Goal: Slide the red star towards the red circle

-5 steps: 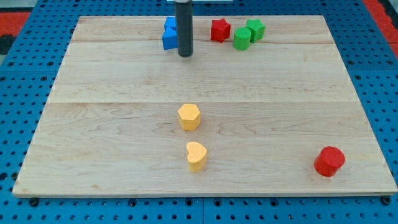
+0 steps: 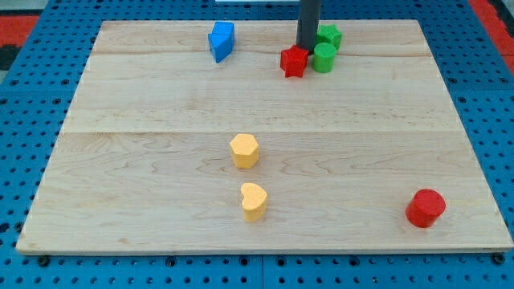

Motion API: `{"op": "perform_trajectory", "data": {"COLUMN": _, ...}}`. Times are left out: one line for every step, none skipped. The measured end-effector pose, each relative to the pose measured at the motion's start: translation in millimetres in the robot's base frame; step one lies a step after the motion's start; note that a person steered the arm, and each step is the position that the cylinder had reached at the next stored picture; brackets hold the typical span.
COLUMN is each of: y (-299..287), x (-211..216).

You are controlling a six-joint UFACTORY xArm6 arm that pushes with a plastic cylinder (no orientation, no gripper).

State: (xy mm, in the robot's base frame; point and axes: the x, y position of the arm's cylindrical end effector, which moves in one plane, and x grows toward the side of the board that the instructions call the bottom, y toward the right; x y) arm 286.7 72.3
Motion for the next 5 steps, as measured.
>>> {"op": "perform_trajectory", "data": {"y": -25, "x": 5}}
{"op": "perform_trajectory", "data": {"y": -61, "x": -3}}
{"op": "perform_trajectory", "data": {"y": -65, "x": 22}}
{"op": "perform_trajectory", "data": {"y": -16, "x": 75}}
{"op": "perform_trajectory", "data": {"y": 43, "x": 126}}
